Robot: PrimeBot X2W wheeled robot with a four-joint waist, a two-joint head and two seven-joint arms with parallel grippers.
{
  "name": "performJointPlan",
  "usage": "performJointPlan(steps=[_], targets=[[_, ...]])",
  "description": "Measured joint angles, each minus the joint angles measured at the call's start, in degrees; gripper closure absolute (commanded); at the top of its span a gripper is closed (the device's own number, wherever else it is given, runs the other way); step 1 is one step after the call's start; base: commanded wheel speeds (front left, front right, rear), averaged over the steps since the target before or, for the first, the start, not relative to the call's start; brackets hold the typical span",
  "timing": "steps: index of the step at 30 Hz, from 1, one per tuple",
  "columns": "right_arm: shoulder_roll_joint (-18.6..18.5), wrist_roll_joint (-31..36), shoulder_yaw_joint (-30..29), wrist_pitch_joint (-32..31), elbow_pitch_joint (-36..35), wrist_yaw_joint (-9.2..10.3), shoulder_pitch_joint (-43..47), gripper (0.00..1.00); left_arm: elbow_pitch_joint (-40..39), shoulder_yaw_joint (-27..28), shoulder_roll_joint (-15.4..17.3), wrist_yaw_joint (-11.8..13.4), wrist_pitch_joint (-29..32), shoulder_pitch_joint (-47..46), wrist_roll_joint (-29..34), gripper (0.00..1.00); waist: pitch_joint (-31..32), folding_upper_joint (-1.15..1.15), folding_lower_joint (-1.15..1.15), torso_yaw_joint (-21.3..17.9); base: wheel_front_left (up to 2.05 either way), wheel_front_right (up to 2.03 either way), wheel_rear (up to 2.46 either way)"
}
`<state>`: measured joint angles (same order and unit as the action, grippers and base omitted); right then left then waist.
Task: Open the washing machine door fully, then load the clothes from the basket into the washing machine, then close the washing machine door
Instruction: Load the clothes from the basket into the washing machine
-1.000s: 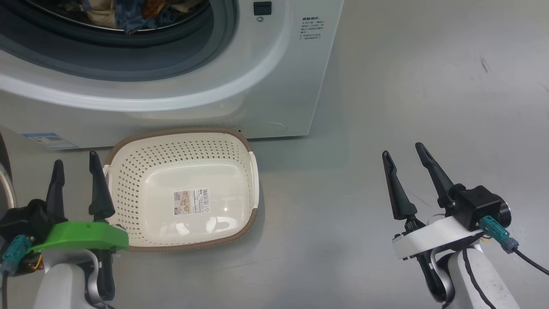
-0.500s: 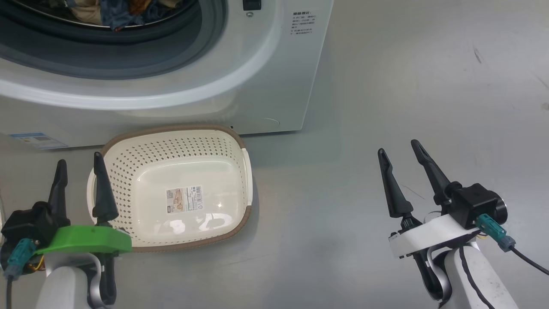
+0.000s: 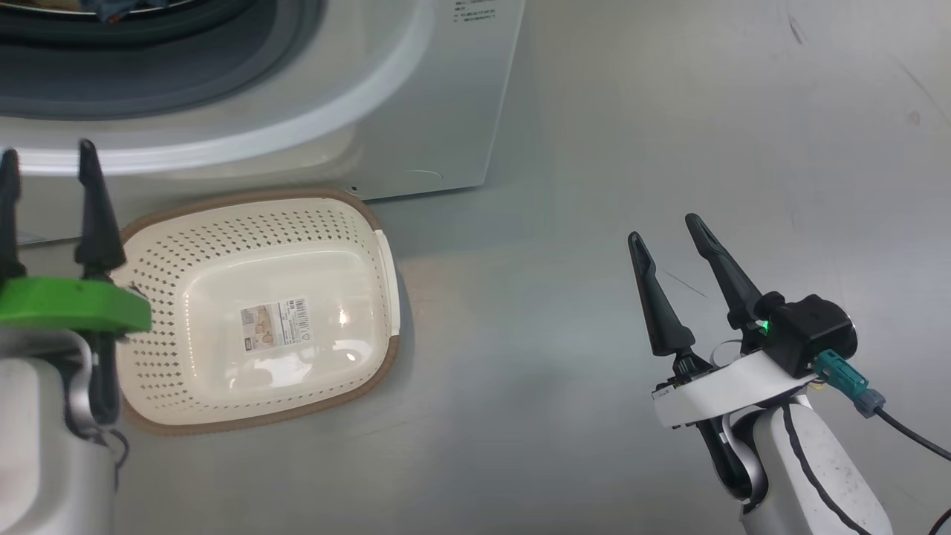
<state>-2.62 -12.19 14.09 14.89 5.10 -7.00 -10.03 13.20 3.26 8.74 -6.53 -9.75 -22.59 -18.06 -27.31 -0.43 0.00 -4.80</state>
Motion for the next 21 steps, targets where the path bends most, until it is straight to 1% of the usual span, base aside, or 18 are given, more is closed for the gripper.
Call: performJointPlan(steps=[4, 13, 19, 21], targets=[[0.0, -0.8, 1.3, 0.0, -0.3, 0.0, -0.8, 0.0, 0.9, 0.8, 2.5, 0.0, 2.8, -5.5, 0.0, 0.0, -1.7, 0.0, 0.0, -1.9, 0.0, 0.0, 0.0], [0.0, -2.3, 3.1, 0.0, -0.7, 0.07, -2.3, 0.0, 5.6, 1.3, 5.4, 0.0, 8.6, -15.9, -0.2, 0.0, -5.7, 0.0, 0.0, -6.3, 0.0, 0.0, 0.0], [0.0, -2.4, 4.4, 0.0, -0.9, 0.2, -2.5, 0.0, 9.9, 2.3, 8.3, 0.0, 11.5, -20.4, -0.2, 0.0, -8.5, 0.0, 0.0, -8.9, 0.0, 0.0, 0.0], [0.0, -2.4, 4.6, 0.0, -0.9, 0.59, -2.6, 0.0, 11.3, 2.9, 9.0, 0.0, 12.4, -22.0, -0.2, 0.0, -9.4, 0.0, 0.0, -9.7, 0.0, 0.0, 0.0]])
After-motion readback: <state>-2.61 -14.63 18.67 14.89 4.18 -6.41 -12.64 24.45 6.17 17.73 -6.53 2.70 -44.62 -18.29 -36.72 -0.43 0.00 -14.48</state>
